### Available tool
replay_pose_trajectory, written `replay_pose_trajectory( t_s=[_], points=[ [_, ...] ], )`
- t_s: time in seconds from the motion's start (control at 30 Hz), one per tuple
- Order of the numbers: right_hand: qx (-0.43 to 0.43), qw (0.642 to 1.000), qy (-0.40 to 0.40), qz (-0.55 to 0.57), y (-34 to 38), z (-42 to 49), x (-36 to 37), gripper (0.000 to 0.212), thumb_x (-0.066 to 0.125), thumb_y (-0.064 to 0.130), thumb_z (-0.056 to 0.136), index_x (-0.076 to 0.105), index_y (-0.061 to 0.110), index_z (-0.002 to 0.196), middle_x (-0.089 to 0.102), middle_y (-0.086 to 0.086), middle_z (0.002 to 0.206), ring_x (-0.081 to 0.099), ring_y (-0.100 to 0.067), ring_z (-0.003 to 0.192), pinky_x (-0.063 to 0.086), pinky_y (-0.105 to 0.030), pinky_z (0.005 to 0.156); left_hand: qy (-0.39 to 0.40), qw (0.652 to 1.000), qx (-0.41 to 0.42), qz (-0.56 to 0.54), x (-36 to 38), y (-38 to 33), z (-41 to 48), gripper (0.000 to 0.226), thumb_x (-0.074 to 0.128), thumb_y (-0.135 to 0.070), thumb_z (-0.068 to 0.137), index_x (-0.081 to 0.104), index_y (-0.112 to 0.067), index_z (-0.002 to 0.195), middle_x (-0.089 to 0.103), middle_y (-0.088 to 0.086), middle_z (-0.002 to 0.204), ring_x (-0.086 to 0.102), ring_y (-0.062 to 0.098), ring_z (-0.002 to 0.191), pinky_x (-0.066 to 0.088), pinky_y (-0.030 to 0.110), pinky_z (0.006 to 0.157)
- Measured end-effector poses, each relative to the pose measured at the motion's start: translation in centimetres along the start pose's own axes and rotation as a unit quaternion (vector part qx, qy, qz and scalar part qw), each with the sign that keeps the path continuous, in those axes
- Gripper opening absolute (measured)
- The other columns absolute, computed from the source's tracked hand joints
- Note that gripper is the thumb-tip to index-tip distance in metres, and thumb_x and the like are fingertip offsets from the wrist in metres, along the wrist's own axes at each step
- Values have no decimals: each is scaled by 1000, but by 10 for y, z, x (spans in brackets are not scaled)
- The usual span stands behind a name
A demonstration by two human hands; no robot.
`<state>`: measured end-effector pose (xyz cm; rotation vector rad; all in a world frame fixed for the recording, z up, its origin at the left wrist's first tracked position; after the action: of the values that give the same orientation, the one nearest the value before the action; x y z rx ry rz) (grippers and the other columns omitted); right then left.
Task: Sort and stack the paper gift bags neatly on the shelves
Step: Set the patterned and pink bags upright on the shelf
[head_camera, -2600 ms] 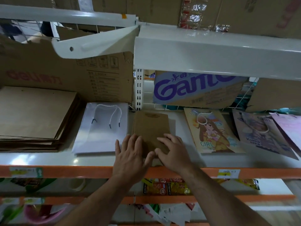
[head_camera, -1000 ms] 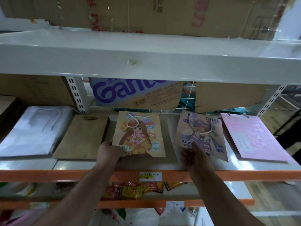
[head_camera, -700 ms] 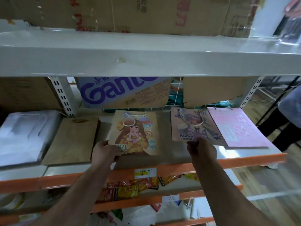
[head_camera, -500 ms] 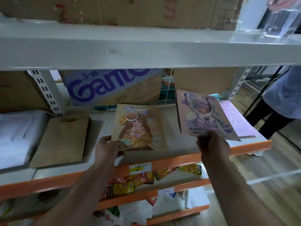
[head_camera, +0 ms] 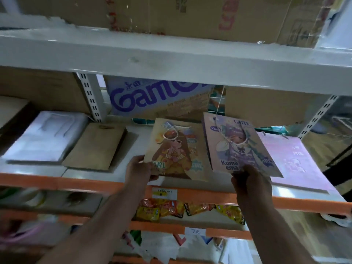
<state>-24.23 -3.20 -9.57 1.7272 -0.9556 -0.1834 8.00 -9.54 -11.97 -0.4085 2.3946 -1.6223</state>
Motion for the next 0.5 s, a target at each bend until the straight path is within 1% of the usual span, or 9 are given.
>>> replay_pose_trajectory(
  t_s=[0.07,0.13,0.23,0.3,0.33,0.37,0.43,0.47,0.5],
  points=[
    [10,999,46,3,-4,-1,18,10,60,7,94,65,12,87,68,1,57,65,-14,62,50,-27,55,-28,999,-6,-28,-15,-1,-6,24,53,3,97,53,-12,116,64,23,108,64,30,74,50,31,49],
    [13,997,74,-23,-10,-7,34,11,58,7,96,63,13,87,66,7,53,64,-7,58,49,-23,55,-52,997,-13,-59,-34,-1,-11,25,52,6,96,51,-9,116,64,21,95,61,28,66,49,33,51],
    [25,995,97,-25,-23,-21,56,7,61,7,93,65,13,92,69,1,65,66,-18,76,49,-27,62,-61,995,-4,-74,-67,-6,-15,30,49,9,94,54,4,122,62,17,79,57,22,55,47,29,49],
    [30,994,106,-7,-32,-32,78,8,64,6,91,66,13,94,68,0,71,65,-21,84,48,-28,65,-68,995,1,-78,-90,-11,-14,28,47,10,92,56,5,119,62,16,77,57,22,56,47,28,48],
    [40,994,105,0,-38,-37,87,5,64,11,92,67,16,91,68,-1,72,65,-21,83,50,-29,66,-71,994,2,-82,-102,-13,-11,27,48,10,92,56,4,118,64,17,80,59,23,58,48,28,47],
    [38,993,109,11,-46,-41,94,6,66,24,93,68,20,88,68,-3,74,64,-22,83,53,-33,69,-72,994,3,-86,-113,-16,-8,27,49,9,93,55,3,118,65,19,83,61,25,61,49,27,46],
    [95,982,164,22,-67,-51,120,32,66,65,82,71,33,83,65,-7,83,64,-24,86,54,-39,84,-74,994,7,-86,-137,-21,-2,27,53,7,92,54,2,118,66,21,89,63,27,66,51,27,45],
    [119,977,168,48,-77,-56,132,36,62,69,82,70,34,81,64,-8,86,65,-20,85,53,-33,85,-72,994,7,-85,-151,-23,3,28,54,8,90,54,2,118,66,22,91,63,28,67,51,27,46],
    [138,975,157,71,-86,-64,140,29,59,55,92,67,30,81,64,-8,86,66,-16,80,55,-26,79,-69,994,4,-85,-165,-25,8,31,55,10,88,54,2,118,66,23,93,63,28,68,52,27,47]
  ],
)
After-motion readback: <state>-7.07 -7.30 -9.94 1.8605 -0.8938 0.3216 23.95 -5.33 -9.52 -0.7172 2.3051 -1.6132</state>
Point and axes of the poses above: each hand's wrist, its own z-axis towards the middle knuckle, its own x-axis out of the palm, y = z × x, the point moved 7 cm from there along z, towards the middle knuckle
